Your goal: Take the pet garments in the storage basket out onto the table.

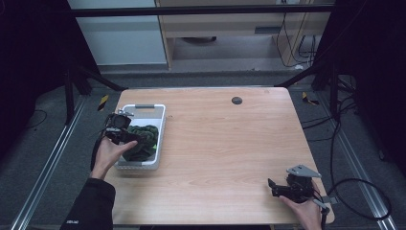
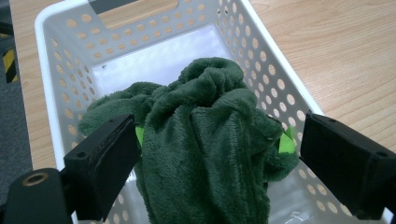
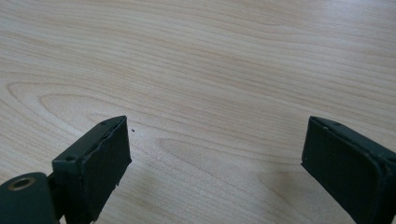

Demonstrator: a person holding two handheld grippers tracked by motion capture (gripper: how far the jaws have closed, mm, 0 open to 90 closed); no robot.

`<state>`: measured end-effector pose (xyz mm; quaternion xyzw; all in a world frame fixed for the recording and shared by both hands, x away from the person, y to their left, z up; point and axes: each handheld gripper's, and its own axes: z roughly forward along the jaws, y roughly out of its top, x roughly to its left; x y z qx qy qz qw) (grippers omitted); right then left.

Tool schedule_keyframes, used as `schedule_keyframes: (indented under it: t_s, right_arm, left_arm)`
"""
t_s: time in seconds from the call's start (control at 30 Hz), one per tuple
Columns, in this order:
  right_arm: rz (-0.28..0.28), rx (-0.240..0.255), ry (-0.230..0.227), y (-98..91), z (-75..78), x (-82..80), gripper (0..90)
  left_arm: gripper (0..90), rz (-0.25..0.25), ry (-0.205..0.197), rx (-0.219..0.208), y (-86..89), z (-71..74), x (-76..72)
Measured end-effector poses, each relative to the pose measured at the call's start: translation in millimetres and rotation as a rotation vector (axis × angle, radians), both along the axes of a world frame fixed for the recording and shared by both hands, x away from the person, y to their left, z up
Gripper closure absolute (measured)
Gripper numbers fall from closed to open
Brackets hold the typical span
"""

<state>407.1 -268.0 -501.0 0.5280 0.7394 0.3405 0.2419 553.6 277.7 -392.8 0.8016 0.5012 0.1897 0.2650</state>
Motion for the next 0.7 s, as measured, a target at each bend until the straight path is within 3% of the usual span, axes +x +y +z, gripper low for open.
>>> schedule_keyframes:
  t_s: [0.7]
  right_arm:
    - [0.019, -0.003, 0.017, 1.6, -1.0, 0.7, 7.3]
  left_arm:
    - [18.2, -0.004, 0.1, 0.071, -2.9, -26.7, 9.1]
